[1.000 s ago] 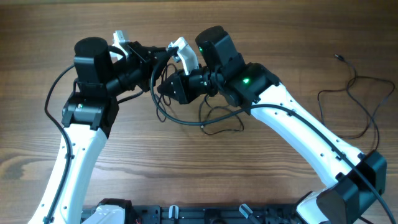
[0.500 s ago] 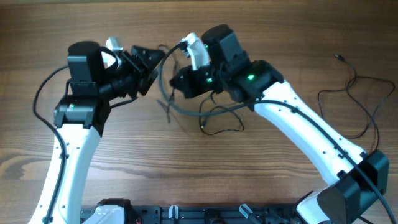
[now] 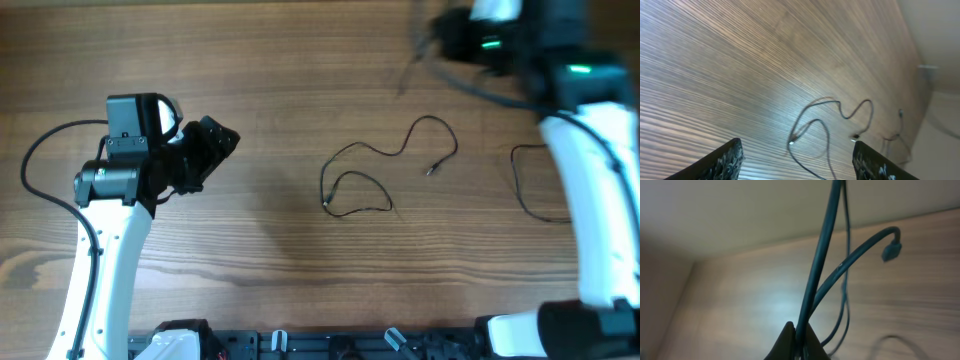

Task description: Untangle cables

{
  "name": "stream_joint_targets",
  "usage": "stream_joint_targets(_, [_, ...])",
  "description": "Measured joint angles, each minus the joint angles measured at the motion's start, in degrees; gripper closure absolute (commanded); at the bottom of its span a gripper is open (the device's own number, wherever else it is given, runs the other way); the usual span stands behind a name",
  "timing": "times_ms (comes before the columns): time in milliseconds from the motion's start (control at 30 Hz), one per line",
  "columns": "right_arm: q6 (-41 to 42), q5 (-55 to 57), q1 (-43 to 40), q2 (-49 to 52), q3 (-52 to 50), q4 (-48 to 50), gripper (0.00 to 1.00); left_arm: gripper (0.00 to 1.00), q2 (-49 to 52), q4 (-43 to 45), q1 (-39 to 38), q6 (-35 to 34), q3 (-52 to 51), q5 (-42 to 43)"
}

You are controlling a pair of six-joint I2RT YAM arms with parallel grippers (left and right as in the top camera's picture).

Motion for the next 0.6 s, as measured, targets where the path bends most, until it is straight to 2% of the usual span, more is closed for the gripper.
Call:
stream_joint_targets(67, [0.42,2.60,-4.94,-1.40,0.48,-3.93,0.94,0.28,0.00,-0.76,0.00,1.29,0.00,-0.94])
stream_joint_targets(167, [0.87,9.88,-10.99,-1.55,0.52,-11.69,0.83,0.28,0.20,-1.44,0.00,2.32,0.00,-1.66])
stream_joint_targets(233, [0.87,15.06,-13.84,-0.81,0.52,-15.78,0.80,0.28,0.63,-1.64,0.00,2.89,0.00,-1.92])
stream_joint_targets(300, [0.96,18.51,-15.58,-0.04,0.52,-18.99,0.60,0.28,0.98,-1.64,0.00,3.10,0.00,-2.08])
stream_joint_targets(333, [1.16,19.58,-16.17,0.37,0.52,-20.13,0.38,0.28,1.14,-1.64,0.00,3.13,0.00,-2.12])
stream_joint_targets(367, [0.92,21.27,-17.07,1.31,0.52,-21.46,0.31,0.28,1.27,-1.64,0.00,3.13,0.00,-2.25])
stream_joint_targets(433, [1.18,21.42,-17.14,2.27,0.52,-22.69,0.26,0.28,1.36,-1.64,0.00,3.28,0.00,-2.29])
stream_joint_targets(600, [-0.02,15.78,-16.68,3.37,0.52,-25.40,0.23,0.28,1.38,-1.66,0.00,3.30,0.00,-2.29])
